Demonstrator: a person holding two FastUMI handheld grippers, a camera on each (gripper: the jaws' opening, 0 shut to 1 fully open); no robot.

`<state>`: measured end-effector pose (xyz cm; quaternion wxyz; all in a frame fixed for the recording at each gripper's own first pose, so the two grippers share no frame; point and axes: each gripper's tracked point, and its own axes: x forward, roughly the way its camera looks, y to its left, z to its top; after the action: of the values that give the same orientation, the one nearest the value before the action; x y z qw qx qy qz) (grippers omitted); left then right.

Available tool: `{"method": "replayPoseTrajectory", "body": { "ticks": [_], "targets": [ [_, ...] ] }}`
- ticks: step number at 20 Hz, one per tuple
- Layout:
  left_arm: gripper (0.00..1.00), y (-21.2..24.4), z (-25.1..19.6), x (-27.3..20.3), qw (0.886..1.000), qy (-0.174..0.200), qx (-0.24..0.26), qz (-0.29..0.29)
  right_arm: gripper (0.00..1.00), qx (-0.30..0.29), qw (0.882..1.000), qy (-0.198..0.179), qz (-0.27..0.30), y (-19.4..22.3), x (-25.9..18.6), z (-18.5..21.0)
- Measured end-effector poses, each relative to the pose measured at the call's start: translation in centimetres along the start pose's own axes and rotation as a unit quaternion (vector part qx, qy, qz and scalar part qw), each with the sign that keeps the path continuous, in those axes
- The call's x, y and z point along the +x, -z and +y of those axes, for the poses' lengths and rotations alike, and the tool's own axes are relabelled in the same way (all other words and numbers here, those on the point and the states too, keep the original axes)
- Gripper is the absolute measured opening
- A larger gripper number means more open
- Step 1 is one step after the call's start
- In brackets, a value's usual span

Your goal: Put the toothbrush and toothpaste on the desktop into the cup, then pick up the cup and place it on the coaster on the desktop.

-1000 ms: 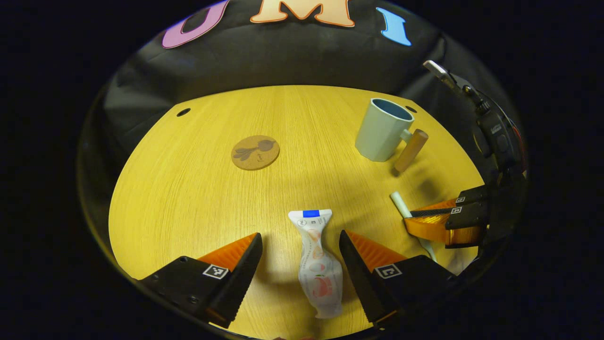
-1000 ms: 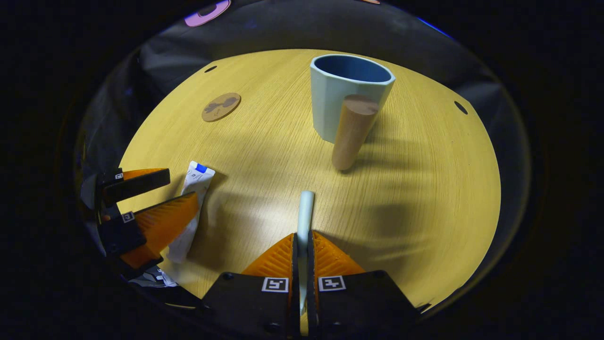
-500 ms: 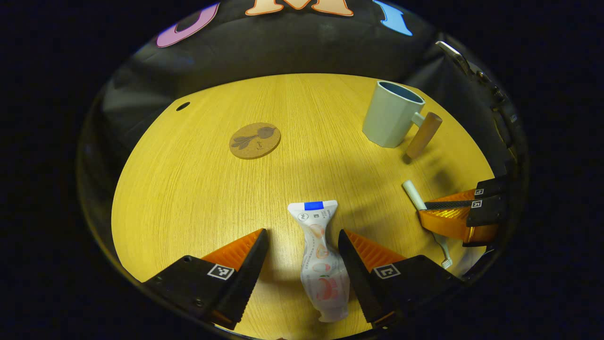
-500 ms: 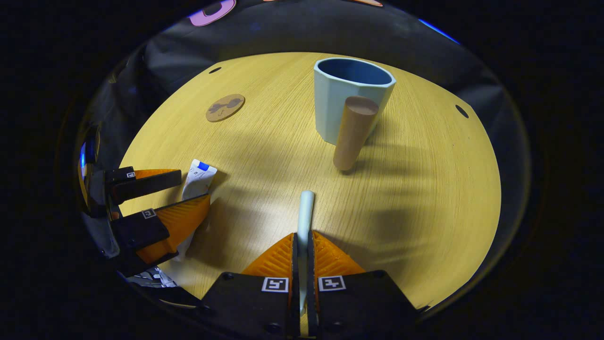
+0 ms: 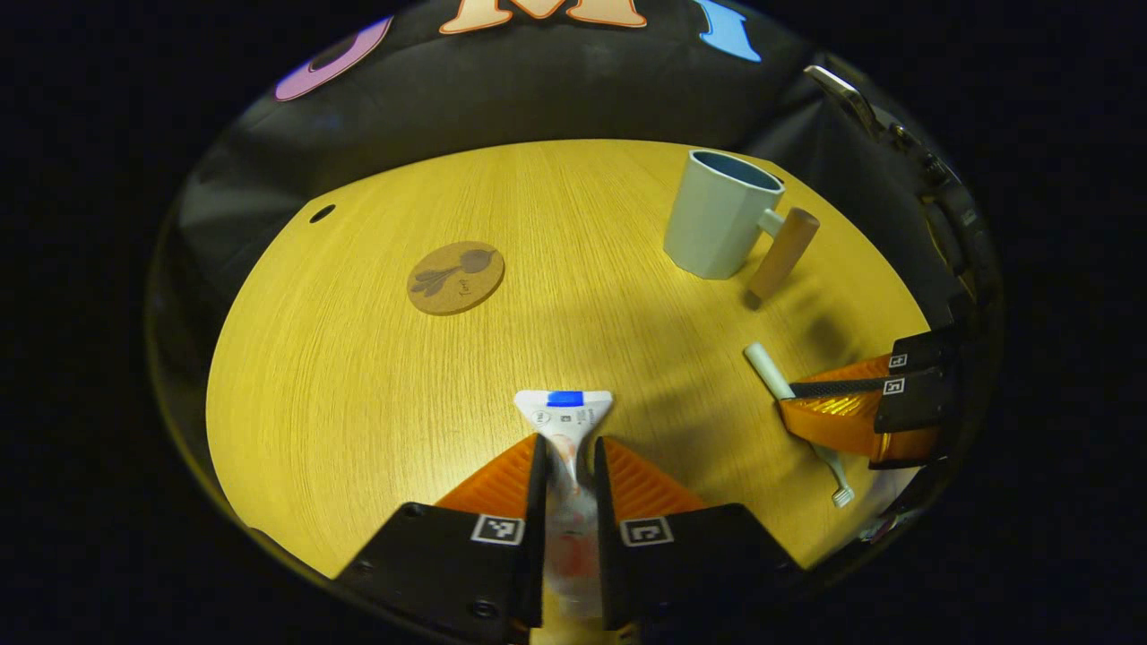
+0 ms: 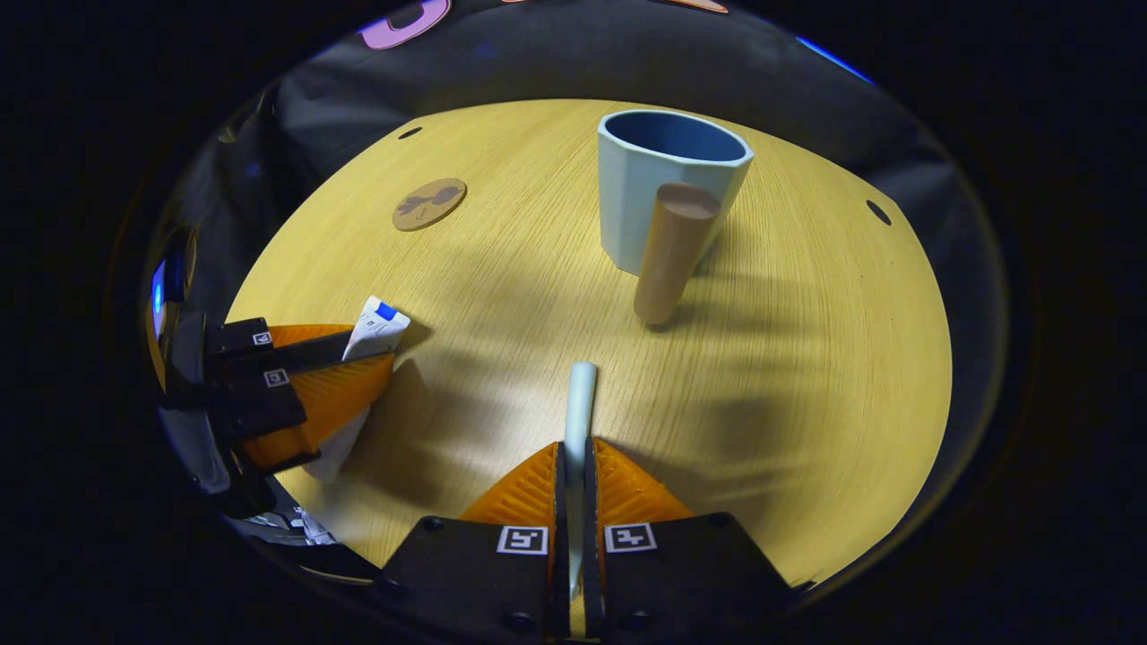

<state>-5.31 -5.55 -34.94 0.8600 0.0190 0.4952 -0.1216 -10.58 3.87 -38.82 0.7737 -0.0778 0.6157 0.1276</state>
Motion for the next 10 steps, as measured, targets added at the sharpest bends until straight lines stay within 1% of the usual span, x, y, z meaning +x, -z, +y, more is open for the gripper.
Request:
{"method": "replayPoseTrajectory", "body": {
  "ticks": [2,3,4,8,10],
  "targets": [
    [0.14,0.07,-0.18,0.07,1.000,0.000,-0.004,-0.003,0.09,-0.003,1.000,0.000,-0.001,0.04,0.18,-0.14],
    [0.13,-0.05,-0.18,0.15,1.000,0.000,-0.004,-0.003,0.09,-0.004,1.000,0.000,-0.001,0.03,0.10,-0.19],
    [0.09,-0.01,-0.20,0.07,1.000,0.000,-0.005,-0.005,0.09,-0.004,1.000,0.000,-0.002,0.06,0.14,-0.09],
    [0.01,-0.25,-0.08,-0.15,1.000,0.005,-0.015,-0.015,0.09,-0.005,1.000,-0.001,-0.006,0.14,0.09,-0.14],
    [0.00,-0.38,-0.14,-0.38,0.999,0.016,-0.029,-0.022,0.09,-0.007,1.000,-0.001,-0.011,0.17,0.07,-0.20]
  ]
}}
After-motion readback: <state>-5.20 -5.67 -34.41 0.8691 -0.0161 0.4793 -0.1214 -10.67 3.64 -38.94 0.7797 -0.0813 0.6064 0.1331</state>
